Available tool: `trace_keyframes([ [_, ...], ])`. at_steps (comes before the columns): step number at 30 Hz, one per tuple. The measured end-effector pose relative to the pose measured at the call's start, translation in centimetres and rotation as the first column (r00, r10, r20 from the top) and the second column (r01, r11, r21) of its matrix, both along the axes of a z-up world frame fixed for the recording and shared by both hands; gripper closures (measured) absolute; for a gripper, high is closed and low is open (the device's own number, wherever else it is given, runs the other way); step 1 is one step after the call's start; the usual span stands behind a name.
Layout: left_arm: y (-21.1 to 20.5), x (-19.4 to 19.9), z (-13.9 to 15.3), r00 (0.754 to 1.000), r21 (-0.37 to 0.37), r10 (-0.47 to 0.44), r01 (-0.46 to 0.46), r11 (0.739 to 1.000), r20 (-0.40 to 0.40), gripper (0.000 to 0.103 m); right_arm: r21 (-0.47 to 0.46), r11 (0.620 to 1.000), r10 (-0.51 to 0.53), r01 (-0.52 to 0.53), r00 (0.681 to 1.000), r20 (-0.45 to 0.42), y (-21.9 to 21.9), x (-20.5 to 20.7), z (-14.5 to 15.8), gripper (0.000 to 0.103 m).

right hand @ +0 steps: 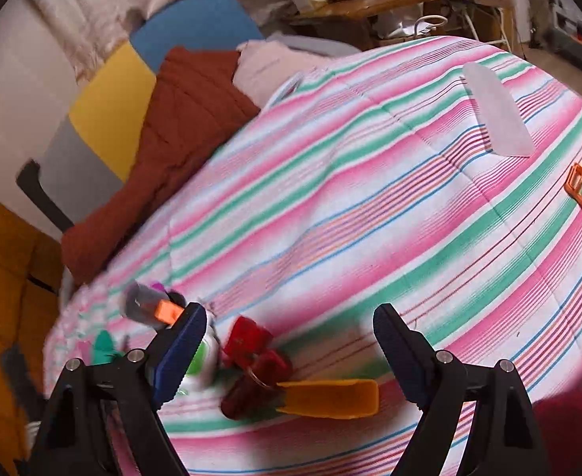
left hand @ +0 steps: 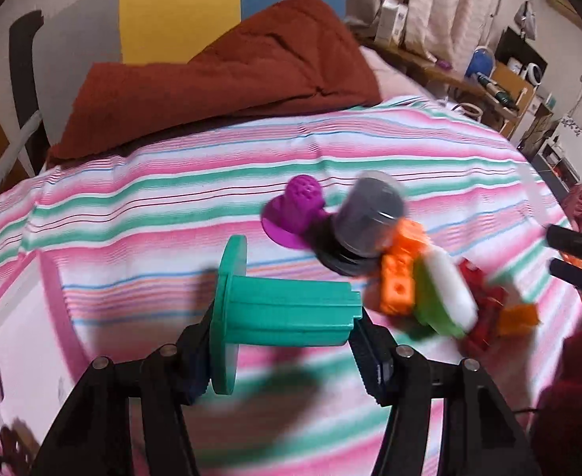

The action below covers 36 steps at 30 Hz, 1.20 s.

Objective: Organize rigid objects
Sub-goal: 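Carry the teal spool toward the tray with left while right grasps the orange piece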

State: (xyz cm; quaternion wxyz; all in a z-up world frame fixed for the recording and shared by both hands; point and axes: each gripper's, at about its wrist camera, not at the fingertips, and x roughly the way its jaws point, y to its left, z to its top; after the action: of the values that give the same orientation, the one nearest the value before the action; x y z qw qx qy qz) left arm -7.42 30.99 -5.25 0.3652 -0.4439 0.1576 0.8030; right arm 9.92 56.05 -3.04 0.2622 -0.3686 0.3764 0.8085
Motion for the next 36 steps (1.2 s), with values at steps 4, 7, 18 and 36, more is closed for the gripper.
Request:
trace_keyframes([
  [4, -2.3, 2.5, 1.7, 1.000, 0.056, -0.011, 0.012, 0.998, -0.014, 0.042, 0.023, 0.999, 0.020, -0.022, 0.997, 0.073, -0.5, -0.3, -0.7, 0.016],
  [7, -4.2, 4.0, 2.8, 1.000, 0.104, -0.003, 0.003, 0.995, -0.003, 0.042, -0.009, 0.999, 0.051, -0.051, 0.993, 0.105, -0.3, -0.7, -1.6, 0.016],
  [18, -10.4, 7.0, 4.4, 0.999, 0.151, 0.033, -0.029, 0.988, -0.024, 0.042, -0.055, 0.990, 0.141, -0.132, 0.969, 0.205, -1.8, -0.5, -3.4, 0.017],
  [36, -23.3, 5.9, 3.8, 0.958, 0.175, 0.285, -0.287, 0.942, 0.035, 0.042, -0.036, 0.987, 0.161, -0.158, 0.947, 0.277, -1.7, -0.4, -4.5, 0.035],
])
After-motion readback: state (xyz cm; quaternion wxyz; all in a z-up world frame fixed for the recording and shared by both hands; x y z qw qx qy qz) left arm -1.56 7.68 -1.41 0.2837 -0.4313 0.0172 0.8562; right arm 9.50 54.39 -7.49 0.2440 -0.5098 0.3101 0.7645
